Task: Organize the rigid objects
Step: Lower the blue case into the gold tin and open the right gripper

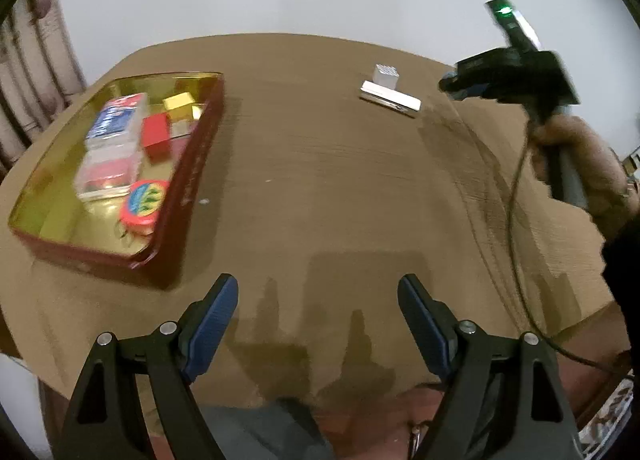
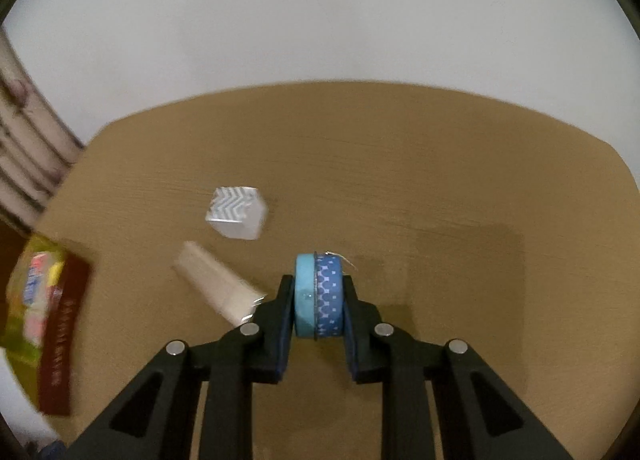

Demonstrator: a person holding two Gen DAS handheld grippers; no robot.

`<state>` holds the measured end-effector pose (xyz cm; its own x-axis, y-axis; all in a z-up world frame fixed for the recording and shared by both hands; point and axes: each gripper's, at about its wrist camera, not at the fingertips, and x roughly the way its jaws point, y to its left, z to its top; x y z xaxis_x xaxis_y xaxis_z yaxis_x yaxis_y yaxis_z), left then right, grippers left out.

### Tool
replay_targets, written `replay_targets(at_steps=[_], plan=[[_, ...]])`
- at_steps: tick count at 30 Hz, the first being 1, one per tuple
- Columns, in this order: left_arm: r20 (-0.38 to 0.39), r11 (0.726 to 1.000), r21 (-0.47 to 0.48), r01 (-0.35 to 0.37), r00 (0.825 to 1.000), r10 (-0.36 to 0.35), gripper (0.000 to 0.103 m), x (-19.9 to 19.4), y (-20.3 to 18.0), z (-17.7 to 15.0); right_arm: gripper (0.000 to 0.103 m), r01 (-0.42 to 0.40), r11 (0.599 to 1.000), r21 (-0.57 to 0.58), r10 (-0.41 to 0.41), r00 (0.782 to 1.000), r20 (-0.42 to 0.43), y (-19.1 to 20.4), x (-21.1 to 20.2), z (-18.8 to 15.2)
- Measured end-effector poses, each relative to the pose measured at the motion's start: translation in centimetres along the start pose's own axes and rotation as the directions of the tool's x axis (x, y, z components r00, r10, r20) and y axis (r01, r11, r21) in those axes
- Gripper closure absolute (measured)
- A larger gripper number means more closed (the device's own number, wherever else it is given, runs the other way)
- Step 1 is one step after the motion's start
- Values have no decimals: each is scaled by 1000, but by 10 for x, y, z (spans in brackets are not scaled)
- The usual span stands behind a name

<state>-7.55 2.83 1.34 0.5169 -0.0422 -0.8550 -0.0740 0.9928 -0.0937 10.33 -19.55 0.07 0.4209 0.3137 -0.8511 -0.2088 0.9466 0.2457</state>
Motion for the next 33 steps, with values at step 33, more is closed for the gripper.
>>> replay_targets(at_steps=[33], plan=[[27,947,-272,-170,983,184,16,-55,132,-75,81,-551,770,-321,407,812,-419,435,73,-97]])
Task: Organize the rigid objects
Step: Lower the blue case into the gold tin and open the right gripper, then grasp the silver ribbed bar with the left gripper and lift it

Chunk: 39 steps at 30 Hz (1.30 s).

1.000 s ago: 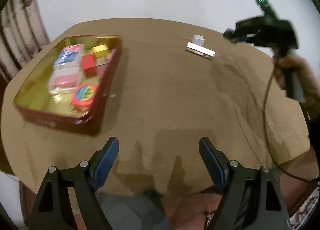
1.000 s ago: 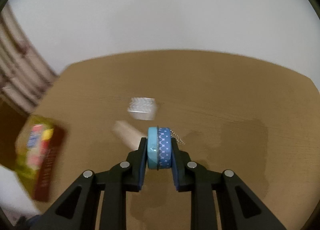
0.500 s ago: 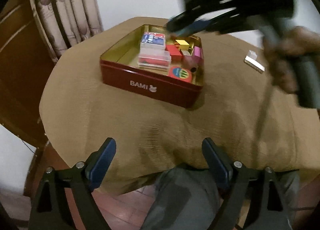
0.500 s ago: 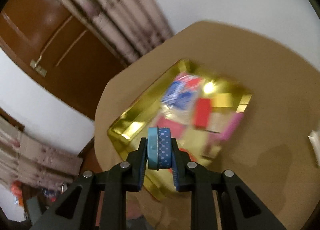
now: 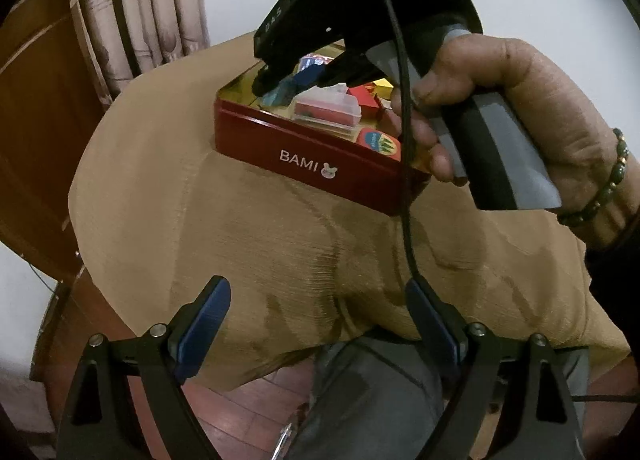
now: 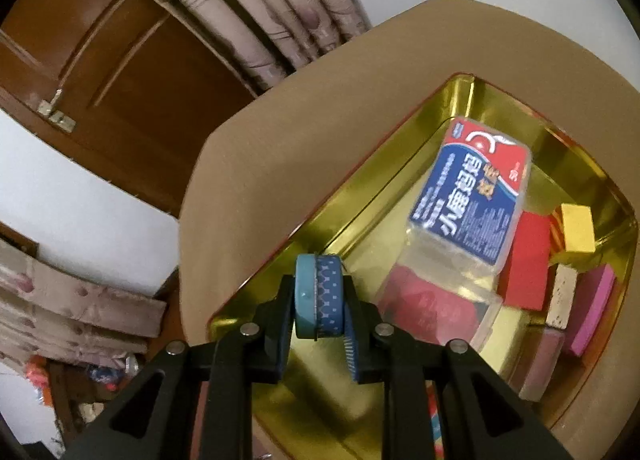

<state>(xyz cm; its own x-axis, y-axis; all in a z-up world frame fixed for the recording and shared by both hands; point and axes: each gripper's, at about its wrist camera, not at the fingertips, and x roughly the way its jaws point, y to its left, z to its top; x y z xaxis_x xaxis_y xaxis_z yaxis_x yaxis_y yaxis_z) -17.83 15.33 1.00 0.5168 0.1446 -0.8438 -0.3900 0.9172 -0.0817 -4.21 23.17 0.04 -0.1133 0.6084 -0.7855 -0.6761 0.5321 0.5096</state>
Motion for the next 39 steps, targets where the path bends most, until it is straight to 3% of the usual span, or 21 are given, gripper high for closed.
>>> replay_targets(at_steps=[6,7,9,11,12,13,14,15,17,18,20,23,27,28,29,31,33,36,38,39], plan=[[-13,1000,6,-6,1000,6,16,5,-2,-3,75,-54,998,40,50,996,78,-17,-18,-1],[-7,1000,14,-14,1000,14,16,5,-2,-3,75,-56,998,32,52,990,130,-20,-33,-6],[3,999,29,-29,1000,29,16,5,-4,-4,75,-23,1000,13,20,978,210,-27,-62,-22],[8,999,37,-21,1000,21,16,4,-8,-5,75,86,996,14,-86,945,315,-41,-101,-49],[9,999,42,-9,1000,9,16,3,-10,-5,75,158,987,15,-153,921,359,-49,-118,-63],[12,999,52,5,1000,-6,16,1,-13,-6,74,265,964,28,-253,877,408,-58,-137,-82],[17,998,65,17,1000,-19,16,-2,-18,-6,70,400,915,60,-383,809,446,-73,-156,-104],[21,997,76,27,999,-28,16,-4,-21,-5,63,482,872,87,-465,757,460,-85,-169,-121],[30,991,120,62,997,-66,16,-10,-34,-7,60,644,747,162,-638,629,444,-128,-196,-164],[26,986,143,82,996,-87,15,-12,-43,-7,60,695,693,190,-699,586,410,-148,-204,-179],[12,977,179,119,992,-123,14,-13,-61,-4,60,765,602,231,-790,528,311,-197,-220,-217],[-31,960,192,204,979,-201,14,-7,-92,11,60,796,529,294,-848,486,209,-251,-240,-263],[-92,940,141,312,949,-301,14,12,-133,43,60,781,509,363,-859,485,161,-289,-255,-302],[-107,938,129,322,945,-310,14,19,-146,54,60,765,517,385,-853,498,156,-295,-257,-307],[-114,938,117,326,943,-313,14,27,-161,64,60,725,547,419,-832,525,178,-299,-266,-311],[-131,932,111,346,934,-331,14,40,-188,82,59,695,560,452,-825,520,222,-299,-276,-315],[-143,930,86,356,929,-343,14,54,-217,101,57,680,583,445,-807,551,213,-303,-276,-314],[-166,938,39,345,928,-334,14,82,-256,129,56,679,589,438,-804,549,230,-300,-276,-313],[-183,934,-22,357,917,-355,14,105,-278,146,52,651,615,445,-785,560,266,-297,-283,-319],[-197,941,-44,335,921,-337,14,117,-287,153,49,626,632,457,-771,568,288,-298,-288,-322]])
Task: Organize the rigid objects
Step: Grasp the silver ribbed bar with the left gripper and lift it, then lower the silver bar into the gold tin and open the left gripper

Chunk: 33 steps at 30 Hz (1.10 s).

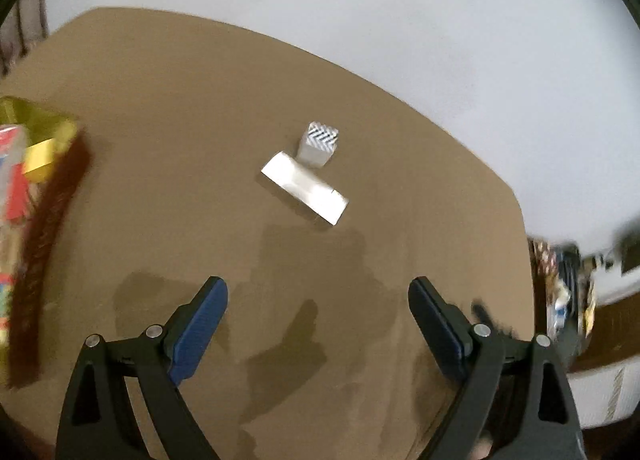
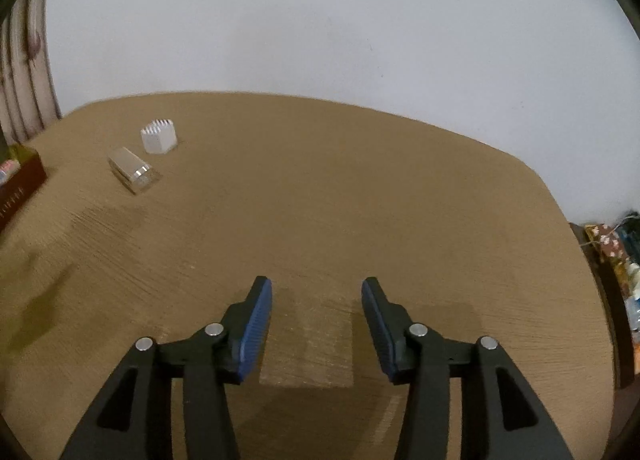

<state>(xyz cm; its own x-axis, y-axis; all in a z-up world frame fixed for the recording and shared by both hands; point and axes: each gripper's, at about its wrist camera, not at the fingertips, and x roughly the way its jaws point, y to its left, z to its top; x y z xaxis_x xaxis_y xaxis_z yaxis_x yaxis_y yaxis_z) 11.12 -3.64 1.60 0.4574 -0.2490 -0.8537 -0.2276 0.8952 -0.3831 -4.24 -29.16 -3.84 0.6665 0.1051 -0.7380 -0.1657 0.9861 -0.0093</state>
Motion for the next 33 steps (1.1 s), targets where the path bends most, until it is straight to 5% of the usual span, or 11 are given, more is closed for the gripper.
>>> replay_targets(at_steps=[8,14,22,24,25,28,33], plan=[[-88,973,-184,-137,989,122,15,78,-7,42,48,-114,992,61,111,993,43,-18,-11,-3],[-77,955,-217,-202,979,190,16,96,-9,56,48,-166,983,80,161,985,66,-31,-24,-7],[-104,934,-202,-295,955,279,37,110,-21,58,48,-188,977,102,180,980,83,-53,-47,-12],[-84,924,-176,-340,940,330,72,109,-24,58,48,-189,976,105,181,980,83,-55,-48,-11],[-81,922,-168,-348,937,339,77,108,-23,58,48,-188,976,107,180,980,84,-54,-47,-11],[-85,942,-135,-307,951,298,77,103,-15,55,48,-187,975,117,179,980,82,-53,-43,-11],[-22,947,-46,-318,948,317,77,66,-2,28,48,-181,976,124,173,982,74,-43,-26,-9]])
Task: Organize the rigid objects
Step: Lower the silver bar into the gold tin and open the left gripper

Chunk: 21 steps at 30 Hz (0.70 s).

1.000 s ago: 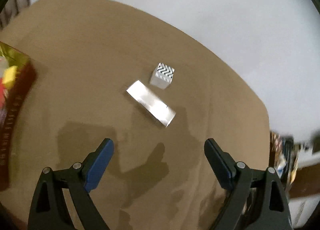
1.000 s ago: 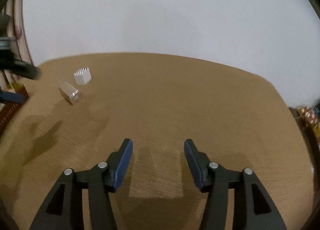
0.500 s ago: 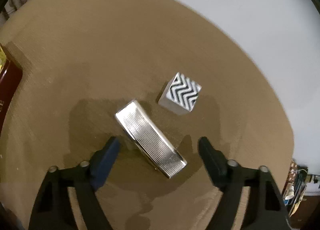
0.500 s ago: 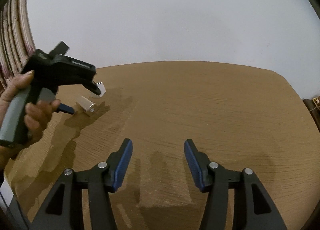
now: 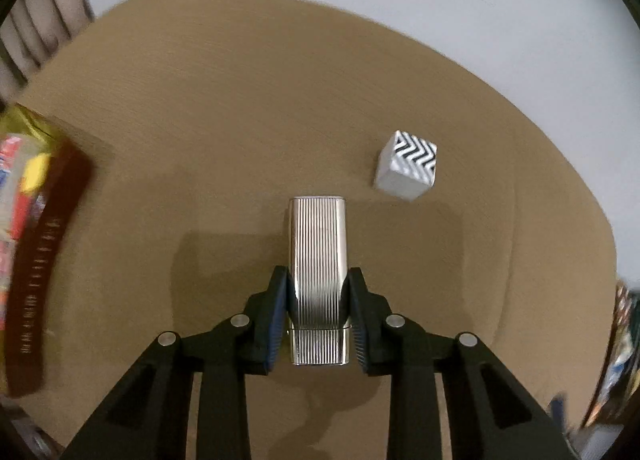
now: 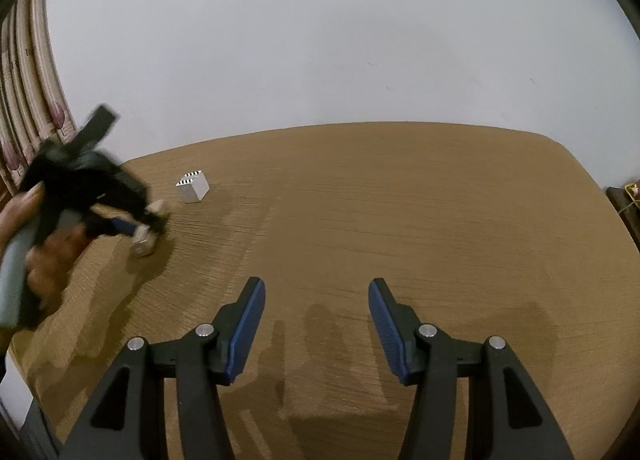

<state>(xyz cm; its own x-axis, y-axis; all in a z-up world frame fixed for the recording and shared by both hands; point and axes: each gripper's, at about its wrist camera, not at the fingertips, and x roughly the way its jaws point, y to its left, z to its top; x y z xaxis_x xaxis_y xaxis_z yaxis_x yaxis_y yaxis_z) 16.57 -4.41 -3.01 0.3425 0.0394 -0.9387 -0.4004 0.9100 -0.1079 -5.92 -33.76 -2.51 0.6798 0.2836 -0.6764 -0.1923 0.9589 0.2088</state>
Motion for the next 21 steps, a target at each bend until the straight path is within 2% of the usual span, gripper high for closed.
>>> replay_targets(at_steps=[2,7,11,15,17,18,21], plan=[[19,999,46,7,1000,-8,77,-18,16,-21,48,12,1000,9,-12,1000,4,-2,-1,0],[0,993,101,68,998,-69,77,-51,56,-74,48,48,999,-9,-49,998,-28,3,3,0],[43,989,123,82,995,-87,77,-96,93,-108,48,89,995,-39,-92,993,-74,8,12,0],[68,991,100,83,994,-90,77,-133,146,-125,48,128,990,-65,-134,986,-103,11,20,-2],[81,995,78,67,994,-73,77,-152,170,-122,48,147,987,-70,-154,982,-108,11,21,-1],[89,996,63,56,994,-62,77,-160,184,-127,48,156,985,-73,-163,980,-112,12,22,-1],[134,999,30,-15,991,11,77,-176,230,-116,48,185,978,-96,-197,971,-135,15,29,-1]])
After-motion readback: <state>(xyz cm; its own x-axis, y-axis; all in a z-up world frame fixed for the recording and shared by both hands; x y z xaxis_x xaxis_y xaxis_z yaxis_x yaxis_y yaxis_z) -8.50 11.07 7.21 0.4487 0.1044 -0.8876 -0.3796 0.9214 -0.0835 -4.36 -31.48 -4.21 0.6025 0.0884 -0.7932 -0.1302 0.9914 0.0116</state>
